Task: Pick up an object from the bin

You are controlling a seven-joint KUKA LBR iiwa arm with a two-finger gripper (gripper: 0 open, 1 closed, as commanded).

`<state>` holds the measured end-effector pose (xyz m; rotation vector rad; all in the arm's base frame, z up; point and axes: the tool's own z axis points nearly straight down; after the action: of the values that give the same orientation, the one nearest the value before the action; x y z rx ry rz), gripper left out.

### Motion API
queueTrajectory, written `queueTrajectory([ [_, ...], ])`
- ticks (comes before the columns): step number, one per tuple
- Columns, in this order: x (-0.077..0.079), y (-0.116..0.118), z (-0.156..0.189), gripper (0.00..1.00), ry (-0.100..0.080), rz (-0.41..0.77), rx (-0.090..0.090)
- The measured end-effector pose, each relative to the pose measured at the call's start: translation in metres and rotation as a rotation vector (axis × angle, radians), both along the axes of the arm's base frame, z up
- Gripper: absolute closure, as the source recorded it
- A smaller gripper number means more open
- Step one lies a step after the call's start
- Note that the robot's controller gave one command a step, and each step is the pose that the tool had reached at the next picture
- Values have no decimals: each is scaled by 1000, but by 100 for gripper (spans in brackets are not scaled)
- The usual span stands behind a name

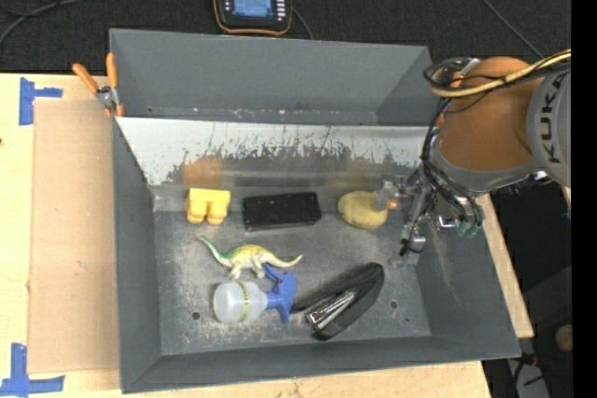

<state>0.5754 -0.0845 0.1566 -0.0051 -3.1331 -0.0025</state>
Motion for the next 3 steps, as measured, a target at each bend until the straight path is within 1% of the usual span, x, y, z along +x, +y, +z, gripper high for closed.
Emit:
queueTrajectory([
  [1,2,1,4,0,-7,4,-1],
  [2,-49,54,-86,0,4,381,4],
  [3,-55,52,-42,0,-9,321,1],
])
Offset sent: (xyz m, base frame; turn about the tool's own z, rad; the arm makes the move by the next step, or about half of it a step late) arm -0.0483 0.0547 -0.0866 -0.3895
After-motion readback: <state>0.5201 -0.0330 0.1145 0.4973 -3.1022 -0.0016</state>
